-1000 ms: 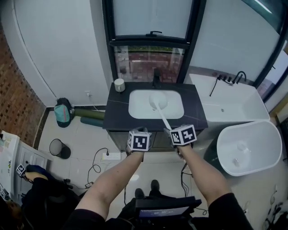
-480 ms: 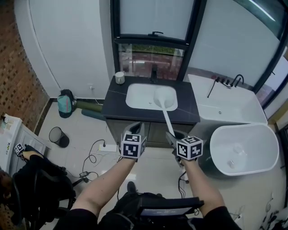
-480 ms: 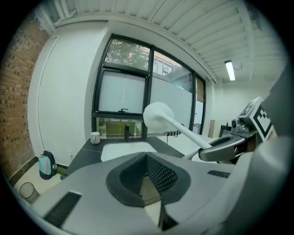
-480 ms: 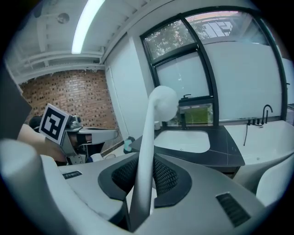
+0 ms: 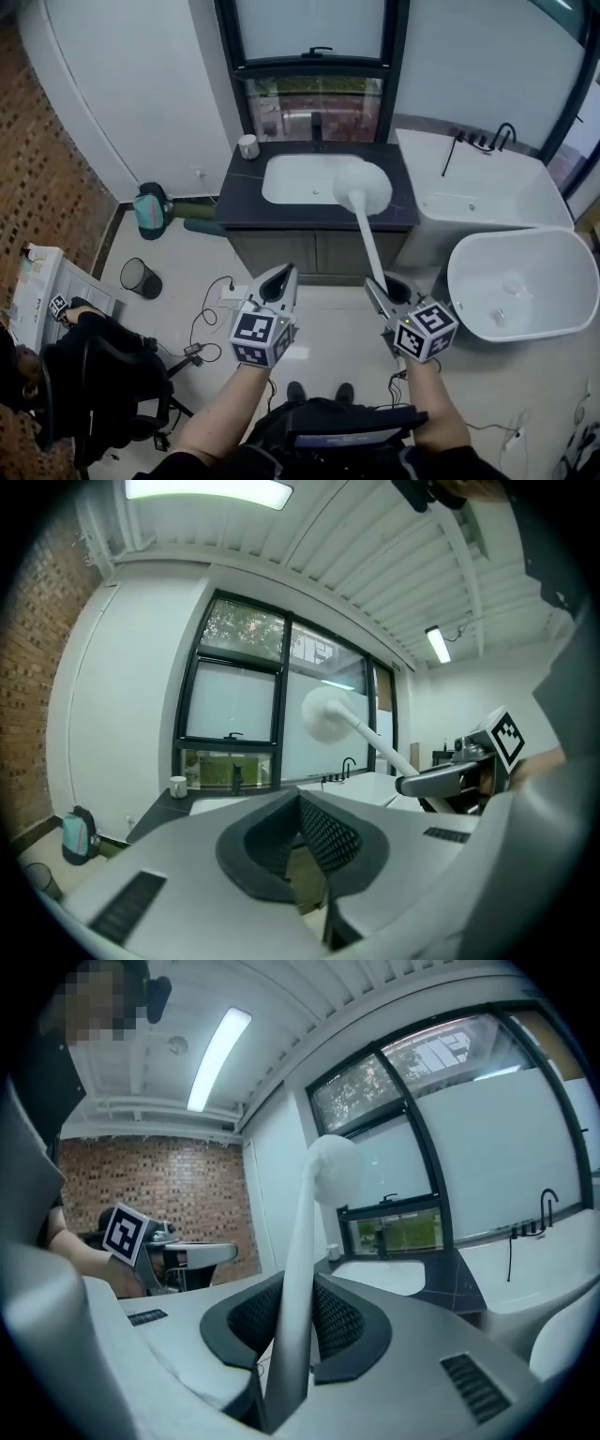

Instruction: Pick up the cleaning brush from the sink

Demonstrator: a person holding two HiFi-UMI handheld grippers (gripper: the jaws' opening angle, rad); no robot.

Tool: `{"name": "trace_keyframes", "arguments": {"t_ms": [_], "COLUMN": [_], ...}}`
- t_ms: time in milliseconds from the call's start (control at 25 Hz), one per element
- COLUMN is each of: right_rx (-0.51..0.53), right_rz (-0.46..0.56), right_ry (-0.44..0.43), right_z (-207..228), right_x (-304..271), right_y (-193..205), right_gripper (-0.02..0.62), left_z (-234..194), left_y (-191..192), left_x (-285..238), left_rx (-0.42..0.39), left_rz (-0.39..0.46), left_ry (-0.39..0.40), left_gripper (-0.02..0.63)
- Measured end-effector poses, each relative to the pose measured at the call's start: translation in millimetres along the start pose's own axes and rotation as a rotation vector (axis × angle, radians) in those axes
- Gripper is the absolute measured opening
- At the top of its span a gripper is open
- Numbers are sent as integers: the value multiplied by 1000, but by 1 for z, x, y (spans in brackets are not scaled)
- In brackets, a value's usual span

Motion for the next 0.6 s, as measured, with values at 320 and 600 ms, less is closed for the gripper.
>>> {"name": "trace_keyframes", "arguments": {"t_ms": [320,600], "right_rx": [29,30], "right_rz": [125,135], "right_ry": [-19,12], "right_z": [-23,-15], "right_x": [25,36], "right_y": [-19,-27], "right_gripper": [61,61], "left_z": [-8,-9], "left_y": [2,0], "left_x": [34,37], "left_rx": [-56,-40], "left_rz": [35,47], "left_ry": [50,46], "left_gripper": [-14,-14]}}
Point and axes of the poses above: the fingertips, and each gripper's own axes: x backward along the fingers, z to its right, y out of its underside, the point moved 2 cm from there along x, backward along the fingers, and after that the axes turned 14 degrees about -z, right-handed, at the moved point
